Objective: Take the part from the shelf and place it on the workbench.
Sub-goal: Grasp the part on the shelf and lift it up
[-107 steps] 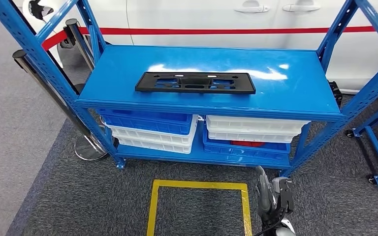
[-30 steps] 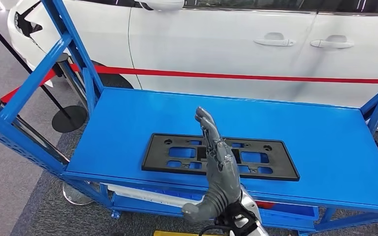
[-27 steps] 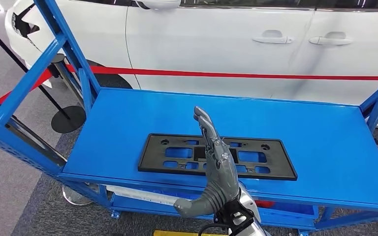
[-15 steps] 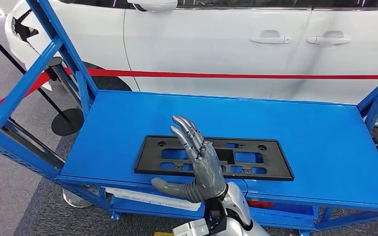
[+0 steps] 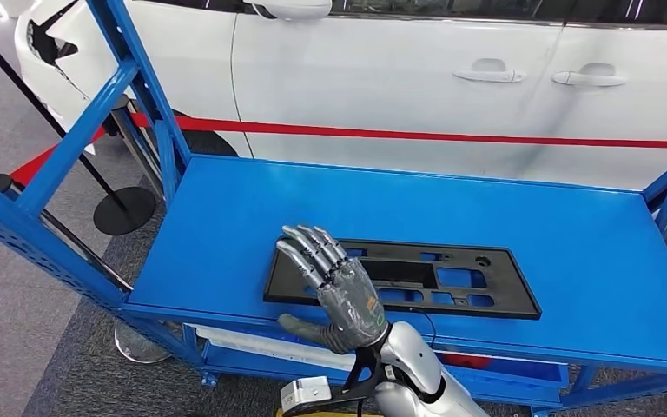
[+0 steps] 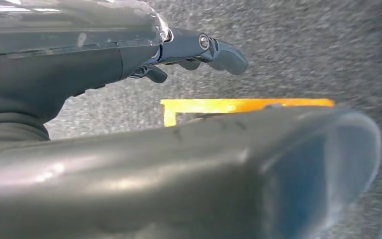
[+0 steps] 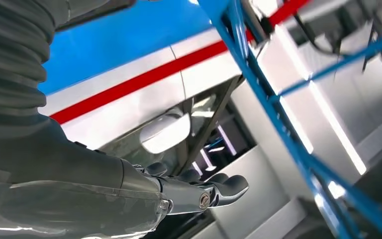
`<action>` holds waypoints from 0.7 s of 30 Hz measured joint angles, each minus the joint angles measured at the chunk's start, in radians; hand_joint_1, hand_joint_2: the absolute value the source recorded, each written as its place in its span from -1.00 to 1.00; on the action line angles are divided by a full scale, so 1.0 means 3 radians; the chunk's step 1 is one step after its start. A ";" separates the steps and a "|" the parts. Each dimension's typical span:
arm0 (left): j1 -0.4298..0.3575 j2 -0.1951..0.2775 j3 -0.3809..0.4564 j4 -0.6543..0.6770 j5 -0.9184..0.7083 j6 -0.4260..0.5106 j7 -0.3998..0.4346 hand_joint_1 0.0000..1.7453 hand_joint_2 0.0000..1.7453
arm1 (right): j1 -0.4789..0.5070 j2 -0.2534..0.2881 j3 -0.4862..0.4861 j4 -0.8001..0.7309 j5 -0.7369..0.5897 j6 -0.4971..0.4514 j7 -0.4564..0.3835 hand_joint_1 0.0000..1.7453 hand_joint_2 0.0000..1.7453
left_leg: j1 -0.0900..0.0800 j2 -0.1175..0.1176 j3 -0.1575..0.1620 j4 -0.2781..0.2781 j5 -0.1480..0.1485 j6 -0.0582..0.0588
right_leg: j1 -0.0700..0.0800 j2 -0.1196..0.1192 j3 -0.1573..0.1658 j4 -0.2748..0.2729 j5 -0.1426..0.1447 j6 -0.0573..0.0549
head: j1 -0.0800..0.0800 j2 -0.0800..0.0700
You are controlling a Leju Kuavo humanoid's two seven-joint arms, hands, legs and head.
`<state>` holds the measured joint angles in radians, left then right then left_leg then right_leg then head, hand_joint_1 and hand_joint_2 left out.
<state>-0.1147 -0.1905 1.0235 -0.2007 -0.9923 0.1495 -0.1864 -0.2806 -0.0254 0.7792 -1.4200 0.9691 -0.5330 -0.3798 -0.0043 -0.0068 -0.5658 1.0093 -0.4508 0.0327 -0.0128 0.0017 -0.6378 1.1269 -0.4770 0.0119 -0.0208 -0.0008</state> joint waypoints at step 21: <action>0.0004 0.0012 0.0047 0.0000 -0.0044 0.0022 0.0076 -1.00 -1.00 | -0.0235 -0.0057 0.0167 0.0149 0.0002 0.0538 -0.0056 -1.00 1.00 | 0.0066 0.0005 -0.0273 0.0554 -0.0193 -0.0181 | -0.0008 -0.0006 0.0186 -0.0383 0.0091 -0.0080 | -0.0021 0.0000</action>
<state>-0.1135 -0.1867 1.0375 -0.2007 -1.0055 0.1561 -0.1636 -0.3512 -0.0425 0.8294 -1.3753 0.9698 -0.3716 -0.3966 0.0155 -0.0053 -0.6477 1.1755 -0.5088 -0.0218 -0.0153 -0.0001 -0.5822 1.0120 -0.4497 -0.0123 -0.0272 -0.0008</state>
